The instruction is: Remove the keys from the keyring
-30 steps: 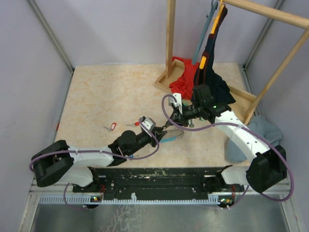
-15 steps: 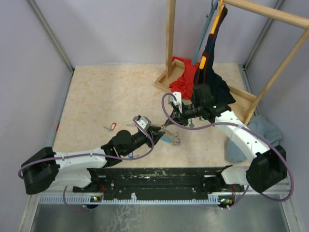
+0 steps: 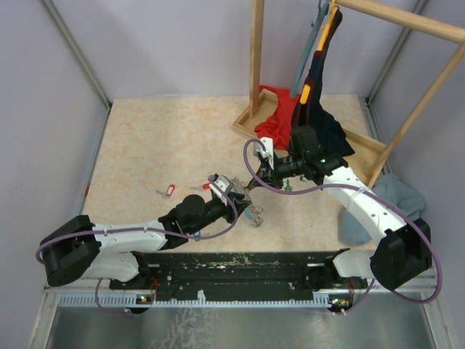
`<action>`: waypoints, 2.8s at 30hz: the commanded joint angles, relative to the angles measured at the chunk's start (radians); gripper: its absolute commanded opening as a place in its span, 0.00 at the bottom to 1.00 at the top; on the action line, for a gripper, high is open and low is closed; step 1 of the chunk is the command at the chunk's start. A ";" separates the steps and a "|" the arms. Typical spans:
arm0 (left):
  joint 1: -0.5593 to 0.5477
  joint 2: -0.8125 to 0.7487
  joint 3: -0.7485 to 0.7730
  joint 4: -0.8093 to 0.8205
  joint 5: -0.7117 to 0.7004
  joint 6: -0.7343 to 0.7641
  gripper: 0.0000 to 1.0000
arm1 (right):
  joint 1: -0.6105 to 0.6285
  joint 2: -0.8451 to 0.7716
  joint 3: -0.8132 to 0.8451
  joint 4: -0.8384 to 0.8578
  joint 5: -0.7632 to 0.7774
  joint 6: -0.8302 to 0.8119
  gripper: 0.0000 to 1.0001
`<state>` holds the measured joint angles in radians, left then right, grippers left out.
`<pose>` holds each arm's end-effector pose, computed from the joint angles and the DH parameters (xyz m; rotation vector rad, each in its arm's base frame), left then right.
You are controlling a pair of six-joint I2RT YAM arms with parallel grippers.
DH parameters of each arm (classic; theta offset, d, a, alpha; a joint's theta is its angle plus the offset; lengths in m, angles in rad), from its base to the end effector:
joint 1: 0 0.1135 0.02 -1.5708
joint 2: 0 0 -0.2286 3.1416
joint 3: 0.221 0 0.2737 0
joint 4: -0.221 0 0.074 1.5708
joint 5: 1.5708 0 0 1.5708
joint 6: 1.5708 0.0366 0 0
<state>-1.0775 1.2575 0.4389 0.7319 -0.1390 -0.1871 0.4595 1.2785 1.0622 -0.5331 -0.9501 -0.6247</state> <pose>0.1397 -0.2492 0.1674 0.6427 1.6024 -0.8369 0.2535 0.1587 0.2688 -1.4678 1.5368 0.9884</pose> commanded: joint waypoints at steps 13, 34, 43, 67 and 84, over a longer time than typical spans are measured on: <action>0.000 0.052 0.071 0.014 -0.096 -0.007 0.35 | -0.007 -0.033 0.044 0.059 -0.036 0.007 0.00; -0.001 0.073 0.064 0.053 -0.104 0.064 0.06 | -0.007 -0.035 0.051 0.046 -0.037 -0.003 0.00; -0.001 0.059 0.042 0.084 -0.050 0.097 0.00 | -0.028 -0.048 0.062 0.038 0.000 0.002 0.00; -0.001 -0.018 -0.035 0.227 -0.064 0.171 0.00 | -0.085 -0.002 0.018 0.037 -0.075 -0.048 0.00; 0.007 -0.054 -0.081 0.354 -0.049 0.192 0.00 | -0.085 0.046 -0.012 0.057 -0.141 -0.055 0.00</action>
<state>-1.0756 1.2366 0.3634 0.9810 -0.1993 -0.0044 0.3874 1.3125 1.0470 -0.5041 -1.0557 -0.6621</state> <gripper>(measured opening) 0.005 0.014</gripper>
